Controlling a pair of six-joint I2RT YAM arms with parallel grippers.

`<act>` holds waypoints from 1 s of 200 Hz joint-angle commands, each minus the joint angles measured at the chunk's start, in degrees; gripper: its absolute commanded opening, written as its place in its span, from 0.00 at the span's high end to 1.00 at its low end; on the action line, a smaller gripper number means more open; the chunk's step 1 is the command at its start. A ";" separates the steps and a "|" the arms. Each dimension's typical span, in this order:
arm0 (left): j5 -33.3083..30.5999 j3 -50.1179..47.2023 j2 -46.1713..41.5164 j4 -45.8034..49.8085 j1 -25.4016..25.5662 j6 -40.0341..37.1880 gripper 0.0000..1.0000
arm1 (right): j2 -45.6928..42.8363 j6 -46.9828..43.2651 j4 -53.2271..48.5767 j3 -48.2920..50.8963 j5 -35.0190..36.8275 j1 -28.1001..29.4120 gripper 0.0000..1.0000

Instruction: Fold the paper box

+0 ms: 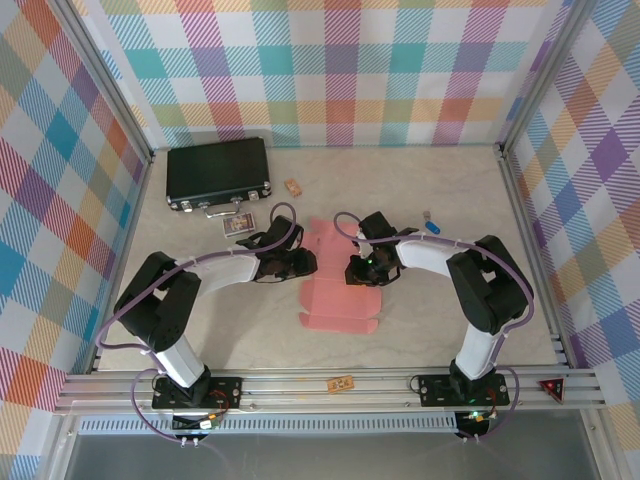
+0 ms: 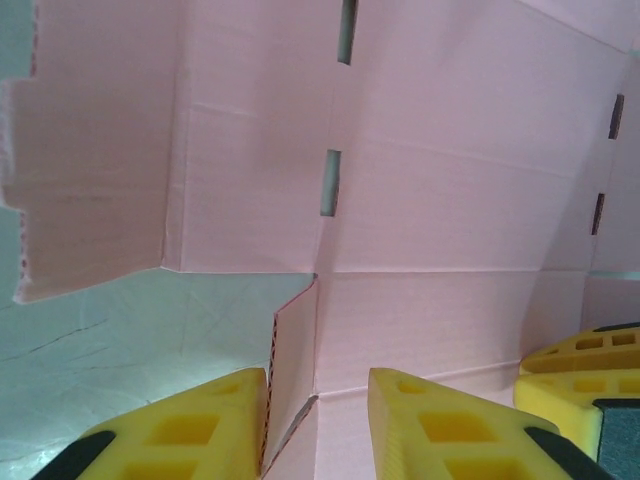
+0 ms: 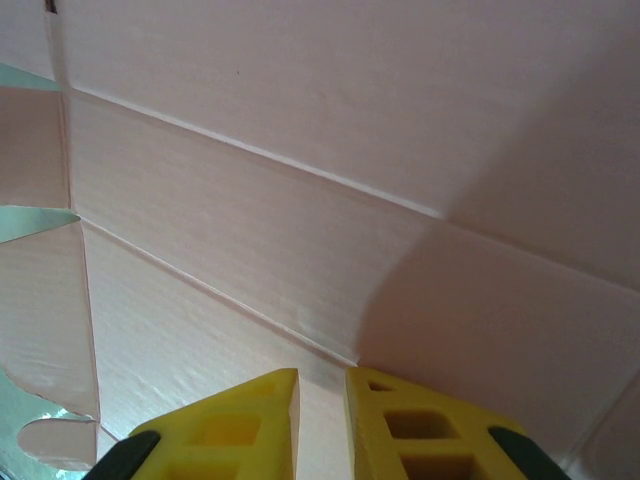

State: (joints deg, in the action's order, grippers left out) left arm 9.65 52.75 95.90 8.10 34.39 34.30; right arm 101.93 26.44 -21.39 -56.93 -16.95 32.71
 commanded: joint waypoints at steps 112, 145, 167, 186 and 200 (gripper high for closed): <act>0.46 6.73 5.31 1.22 4.43 -2.43 0.69 | 1.65 1.02 0.21 0.15 0.25 0.62 0.79; -1.97 7.70 3.92 3.65 4.89 -2.74 0.68 | -0.93 1.95 1.16 0.48 0.60 0.67 0.79; -5.36 8.67 1.99 6.44 5.49 -3.37 0.67 | -3.87 2.37 1.78 0.83 1.36 0.71 0.79; -8.94 8.86 -0.31 8.82 6.22 -3.45 0.65 | -7.30 2.90 2.16 1.33 3.03 0.67 0.78; -11.75 9.19 -1.94 10.69 6.75 -3.96 0.64 | -9.99 3.37 1.64 1.72 5.35 0.66 0.78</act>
State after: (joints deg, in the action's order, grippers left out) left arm 4.08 59.94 98.45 13.63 39.64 31.86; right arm 97.47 28.34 -20.45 -55.77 -15.03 33.08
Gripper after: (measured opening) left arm 0.350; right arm 0.218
